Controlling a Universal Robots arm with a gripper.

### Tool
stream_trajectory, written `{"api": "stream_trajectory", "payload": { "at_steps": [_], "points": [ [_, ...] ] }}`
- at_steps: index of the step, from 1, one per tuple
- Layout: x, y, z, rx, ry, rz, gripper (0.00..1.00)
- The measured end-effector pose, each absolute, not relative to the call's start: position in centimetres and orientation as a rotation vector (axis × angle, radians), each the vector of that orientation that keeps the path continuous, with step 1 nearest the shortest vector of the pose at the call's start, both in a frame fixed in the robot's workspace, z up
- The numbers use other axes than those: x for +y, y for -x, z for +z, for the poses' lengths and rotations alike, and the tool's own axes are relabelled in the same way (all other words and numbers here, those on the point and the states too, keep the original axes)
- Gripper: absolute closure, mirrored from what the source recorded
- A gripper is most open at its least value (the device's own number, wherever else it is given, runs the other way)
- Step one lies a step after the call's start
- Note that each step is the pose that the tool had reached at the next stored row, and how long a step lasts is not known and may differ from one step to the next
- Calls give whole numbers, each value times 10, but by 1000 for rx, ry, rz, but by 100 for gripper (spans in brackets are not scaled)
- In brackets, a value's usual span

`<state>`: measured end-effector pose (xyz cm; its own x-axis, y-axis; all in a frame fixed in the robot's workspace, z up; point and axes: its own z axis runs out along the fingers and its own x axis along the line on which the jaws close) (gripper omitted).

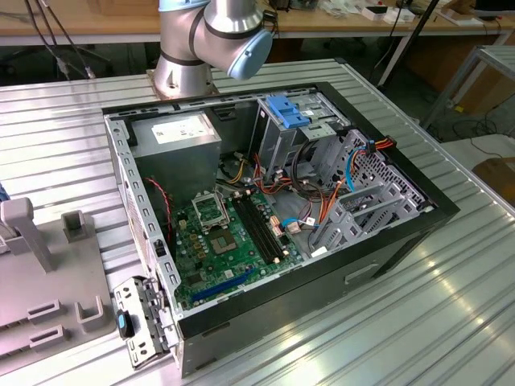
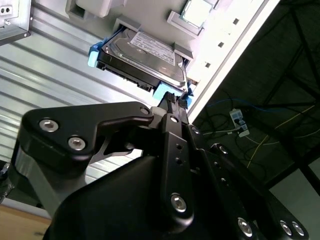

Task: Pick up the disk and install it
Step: 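Reach for the disk, then pick up the disk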

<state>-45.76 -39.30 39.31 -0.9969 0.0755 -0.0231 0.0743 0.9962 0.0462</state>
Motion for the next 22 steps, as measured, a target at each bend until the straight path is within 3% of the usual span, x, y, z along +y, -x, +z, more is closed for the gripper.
{"api": "stream_trajectory", "payload": {
  "at_steps": [22],
  "points": [
    [-393, 458, 393, 3117, 111, 73, 89]
  ]
}}
